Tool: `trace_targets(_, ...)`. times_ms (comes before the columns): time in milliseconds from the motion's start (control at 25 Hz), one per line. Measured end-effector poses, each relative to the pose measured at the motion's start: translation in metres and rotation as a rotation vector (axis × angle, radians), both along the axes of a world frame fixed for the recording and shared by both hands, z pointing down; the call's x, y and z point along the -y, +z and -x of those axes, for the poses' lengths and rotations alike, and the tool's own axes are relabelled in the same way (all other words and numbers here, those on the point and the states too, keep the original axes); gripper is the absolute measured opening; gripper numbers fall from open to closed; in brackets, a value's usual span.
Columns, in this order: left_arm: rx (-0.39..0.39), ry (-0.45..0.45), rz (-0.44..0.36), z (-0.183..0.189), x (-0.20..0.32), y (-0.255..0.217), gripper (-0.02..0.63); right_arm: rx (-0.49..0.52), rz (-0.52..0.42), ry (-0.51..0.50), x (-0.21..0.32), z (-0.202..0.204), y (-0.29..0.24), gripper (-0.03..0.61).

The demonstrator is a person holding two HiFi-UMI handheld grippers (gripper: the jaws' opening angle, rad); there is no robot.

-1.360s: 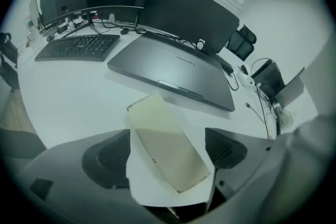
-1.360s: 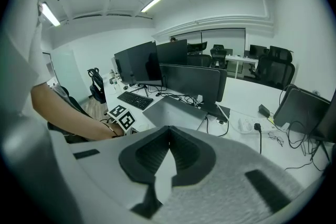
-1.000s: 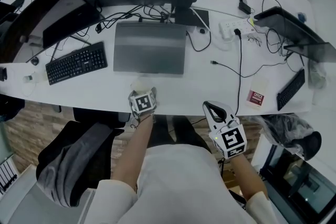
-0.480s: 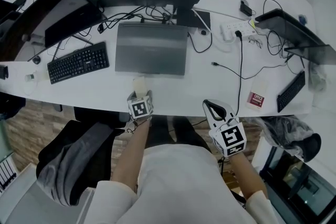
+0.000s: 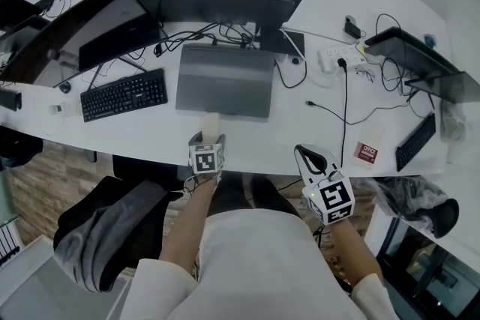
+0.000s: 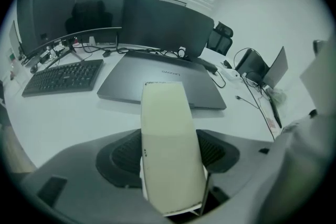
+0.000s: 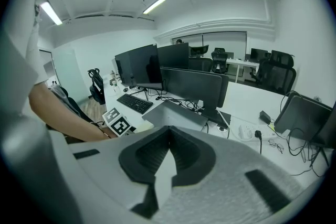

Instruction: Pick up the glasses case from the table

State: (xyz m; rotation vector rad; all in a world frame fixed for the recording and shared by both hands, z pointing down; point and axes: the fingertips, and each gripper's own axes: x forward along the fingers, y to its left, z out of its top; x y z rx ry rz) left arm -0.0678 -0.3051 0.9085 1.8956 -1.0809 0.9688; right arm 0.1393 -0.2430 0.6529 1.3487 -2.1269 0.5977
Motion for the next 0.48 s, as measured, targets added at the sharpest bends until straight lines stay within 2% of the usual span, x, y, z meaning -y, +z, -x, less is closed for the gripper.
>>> trace_targets(480,-0.047,0.039,-0.128,0.005,0.013,-0.065,0.308,-0.008,-0.078,-0.017,-0.003,0.005,-0.038,0.002)
